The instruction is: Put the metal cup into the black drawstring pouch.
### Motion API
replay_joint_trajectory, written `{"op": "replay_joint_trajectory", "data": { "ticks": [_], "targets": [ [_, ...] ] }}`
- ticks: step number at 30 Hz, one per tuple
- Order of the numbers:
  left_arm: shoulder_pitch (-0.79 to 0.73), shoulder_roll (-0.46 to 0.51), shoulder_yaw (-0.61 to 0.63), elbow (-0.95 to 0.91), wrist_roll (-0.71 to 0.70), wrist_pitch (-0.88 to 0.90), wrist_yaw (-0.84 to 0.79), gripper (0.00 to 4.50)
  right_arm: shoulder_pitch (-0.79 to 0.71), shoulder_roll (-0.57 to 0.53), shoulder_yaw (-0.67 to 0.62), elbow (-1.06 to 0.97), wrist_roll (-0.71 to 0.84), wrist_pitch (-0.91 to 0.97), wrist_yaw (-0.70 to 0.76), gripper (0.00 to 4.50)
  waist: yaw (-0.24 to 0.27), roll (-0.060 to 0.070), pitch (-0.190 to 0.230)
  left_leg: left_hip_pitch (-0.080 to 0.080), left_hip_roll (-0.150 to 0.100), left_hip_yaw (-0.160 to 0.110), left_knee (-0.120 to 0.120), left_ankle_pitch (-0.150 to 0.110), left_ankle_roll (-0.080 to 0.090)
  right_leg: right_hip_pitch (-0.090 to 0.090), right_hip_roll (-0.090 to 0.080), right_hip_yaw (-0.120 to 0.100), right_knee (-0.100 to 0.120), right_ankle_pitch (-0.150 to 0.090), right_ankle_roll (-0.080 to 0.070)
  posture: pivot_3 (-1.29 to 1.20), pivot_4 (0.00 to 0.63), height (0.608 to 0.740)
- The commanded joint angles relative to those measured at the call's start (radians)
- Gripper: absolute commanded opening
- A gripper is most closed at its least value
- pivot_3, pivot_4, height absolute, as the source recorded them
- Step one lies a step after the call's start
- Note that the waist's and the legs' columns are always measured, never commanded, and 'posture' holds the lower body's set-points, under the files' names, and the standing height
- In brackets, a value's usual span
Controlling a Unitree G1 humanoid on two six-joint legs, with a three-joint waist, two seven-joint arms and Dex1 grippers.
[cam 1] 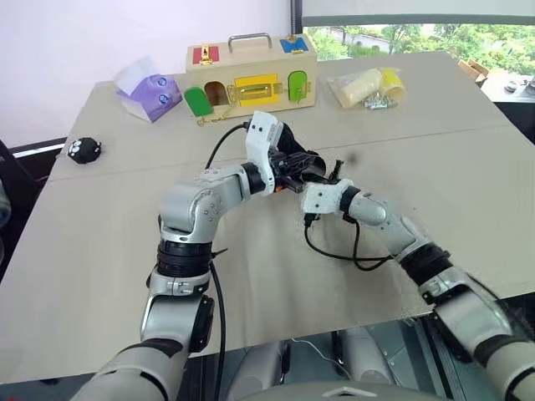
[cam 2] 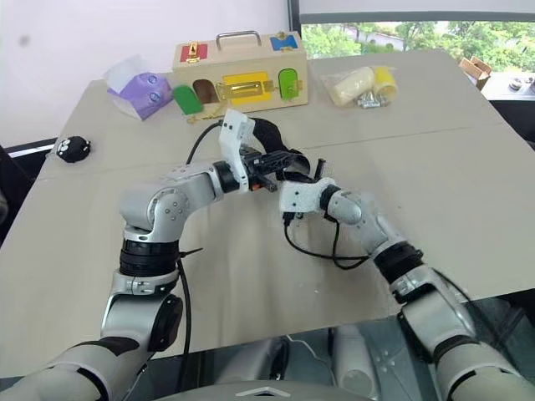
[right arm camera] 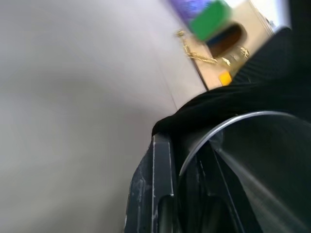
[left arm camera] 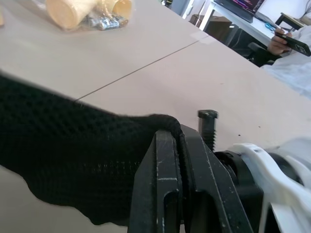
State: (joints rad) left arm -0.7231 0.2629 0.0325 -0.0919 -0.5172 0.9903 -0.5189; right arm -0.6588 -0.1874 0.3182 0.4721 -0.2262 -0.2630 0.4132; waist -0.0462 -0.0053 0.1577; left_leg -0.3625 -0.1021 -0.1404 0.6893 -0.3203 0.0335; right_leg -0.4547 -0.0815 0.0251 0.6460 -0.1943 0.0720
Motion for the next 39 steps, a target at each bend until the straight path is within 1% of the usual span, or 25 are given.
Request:
{"op": "replay_joint_trajectory", "data": {
  "ticks": [1, 3, 8, 12, 16, 18, 20, 21, 22, 24, 26, 30, 31, 34, 37, 39],
  "targets": [
    [0.000, -0.009, 0.014, -0.075, -0.043, -0.009, -0.006, 0.00, 0.006, 0.083, -0.198, -0.048, 0.291, 0.101, 0.026, 0.05, 0.002, 0.000, 0.000, 0.000, 0.000, 0.000, 0.000, 0.000, 0.000, 0.000, 0.000, 0.000, 0.000, 0.000, 0.000, 0.00, 0.150, 0.710],
    [0.005, -0.009, 0.017, -0.084, -0.047, -0.004, -0.002, 0.00, 0.021, 0.121, -0.264, -0.088, 0.408, 0.146, 0.050, 0.05, 0.004, 0.000, 0.000, 0.000, 0.000, 0.000, 0.000, 0.000, 0.000, 0.000, 0.001, 0.000, 0.000, 0.000, 0.000, 0.00, 0.150, 0.710],
    [0.012, 0.000, 0.017, -0.085, -0.053, -0.005, 0.000, 0.00, 0.040, 0.198, -0.423, -0.191, 0.691, 0.325, 0.051, 0.05, 0.003, 0.000, 0.000, 0.000, 0.000, -0.002, 0.000, 0.000, 0.000, 0.000, 0.001, -0.002, 0.000, 0.000, -0.001, 0.00, 0.150, 0.710],
    [0.003, -0.002, 0.014, -0.073, -0.054, -0.014, 0.001, 0.00, 0.024, 0.245, -0.556, -0.266, 0.975, 0.531, 0.000, 0.05, 0.002, 0.001, 0.000, 0.000, 0.000, -0.001, 0.000, 0.000, 0.000, 0.000, 0.001, -0.001, 0.001, 0.001, -0.001, 0.00, 0.150, 0.710],
    [0.013, 0.000, 0.005, -0.078, -0.055, -0.017, -0.003, 0.00, -0.002, 0.296, -0.678, -0.319, 1.275, 0.700, -0.104, 0.05, 0.003, 0.001, 0.000, 0.000, 0.000, -0.002, 0.000, 0.000, 0.000, 0.000, 0.001, -0.001, 0.001, 0.001, -0.001, 0.00, 0.150, 0.710],
    [0.011, 0.000, 0.002, -0.073, -0.054, -0.022, -0.004, 0.00, -0.015, 0.311, -0.707, -0.328, 1.360, 0.746, -0.161, 0.05, 0.003, 0.001, 0.000, 0.000, 0.000, -0.002, 0.000, 0.000, 0.000, 0.000, 0.001, -0.001, 0.001, 0.001, -0.001, 0.00, 0.150, 0.710],
    [0.005, 0.000, 0.003, -0.065, -0.054, -0.025, -0.005, 0.00, -0.024, 0.306, -0.699, -0.335, 1.377, 0.776, -0.203, 0.05, 0.003, 0.001, 0.000, 0.000, 0.000, -0.002, 0.000, 0.000, 0.000, 0.000, 0.001, -0.001, 0.001, 0.001, -0.001, 0.00, 0.150, 0.710],
    [0.003, 0.000, 0.003, -0.062, -0.054, -0.026, -0.006, 0.00, -0.026, 0.289, -0.666, -0.336, 1.327, 0.781, -0.222, 0.05, 0.002, 0.001, 0.000, 0.000, 0.000, -0.001, 0.000, 0.000, 0.000, 0.000, 0.001, -0.001, 0.001, 0.001, -0.001, 0.00, 0.150, 0.710],
    [0.003, 0.001, 0.004, -0.061, -0.054, -0.027, -0.007, 0.00, -0.023, 0.256, -0.593, -0.331, 1.196, 0.742, -0.222, 0.05, 0.001, 0.001, 0.000, 0.000, 0.000, -0.001, 0.000, 0.000, 0.000, 0.000, 0.001, -0.001, 0.001, 0.001, -0.001, 0.00, 0.150, 0.710],
    [0.004, 0.001, 0.004, -0.061, -0.054, -0.028, -0.008, 0.00, -0.003, 0.122, -0.328, -0.286, 0.798, 0.592, -0.169, 0.05, 0.002, 0.002, 0.000, 0.000, -0.001, 0.001, 0.000, 0.000, 0.000, -0.002, 0.001, 0.001, 0.003, 0.001, -0.001, 0.00, 0.150, 0.710],
    [0.003, 0.001, 0.003, -0.061, -0.055, -0.029, -0.007, 0.00, 0.007, 0.038, -0.170, -0.246, 0.575, 0.470, -0.129, 0.05, 0.002, 0.002, 0.000, 0.000, -0.001, 0.002, 0.000, 0.000, 0.000, -0.003, 0.001, 0.002, 0.004, 0.000, -0.001, 0.00, 0.150, 0.710],
    [-0.004, -0.002, 0.004, -0.052, -0.054, -0.035, -0.005, 0.00, -0.009, -0.081, 0.012, -0.114, 0.264, 0.242, -0.098, 0.05, 0.002, 0.001, 0.000, 0.000, -0.001, 0.003, 0.000, 0.000, 0.000, -0.003, 0.001, 0.002, 0.005, 0.000, -0.001, 0.00, 0.150, 0.710],
    [-0.005, -0.003, 0.004, -0.053, -0.054, -0.035, -0.004, 0.00, -0.030, -0.138, 0.081, -0.059, 0.144, 0.159, -0.098, 0.05, 0.002, 0.001, 0.000, 0.000, -0.001, 0.003, 0.000, 0.000, 0.000, -0.003, 0.001, 0.002, 0.005, 0.000, -0.001, 0.00, 0.150, 0.710],
    [-0.006, -0.004, 0.006, -0.053, -0.056, -0.037, -0.002, 0.00, -0.086, -0.234, 0.202, 0.056, -0.082, -0.012, -0.108, 0.05, 0.003, 0.001, 0.000, -0.001, -0.002, 0.004, 0.001, 0.000, 0.000, -0.004, 0.001, 0.003, 0.006, 0.000, -0.001, 0.00, 0.150, 0.710],
    [-0.009, -0.005, 0.005, -0.049, -0.056, -0.040, -0.003, 0.00, -0.142, -0.282, 0.267, 0.133, -0.219, -0.123, -0.122, 0.05, 0.001, 0.001, 0.000, 0.000, -0.001, 0.005, 0.001, 0.000, 0.000, -0.004, 0.001, 0.004, 0.006, 0.000, -0.001, 0.00, 0.150, 0.710],
    [-0.012, -0.006, 0.005, -0.047, -0.056, -0.041, -0.004, 0.00, -0.168, -0.288, 0.274, 0.166, -0.262, -0.163, -0.125, 0.05, 0.001, 0.001, 0.000, 0.000, 0.000, 0.005, 0.001, 0.000, 0.000, -0.004, 0.002, 0.004, 0.006, 0.000, -0.001, 0.00, 0.150, 0.710]
  ]
}}
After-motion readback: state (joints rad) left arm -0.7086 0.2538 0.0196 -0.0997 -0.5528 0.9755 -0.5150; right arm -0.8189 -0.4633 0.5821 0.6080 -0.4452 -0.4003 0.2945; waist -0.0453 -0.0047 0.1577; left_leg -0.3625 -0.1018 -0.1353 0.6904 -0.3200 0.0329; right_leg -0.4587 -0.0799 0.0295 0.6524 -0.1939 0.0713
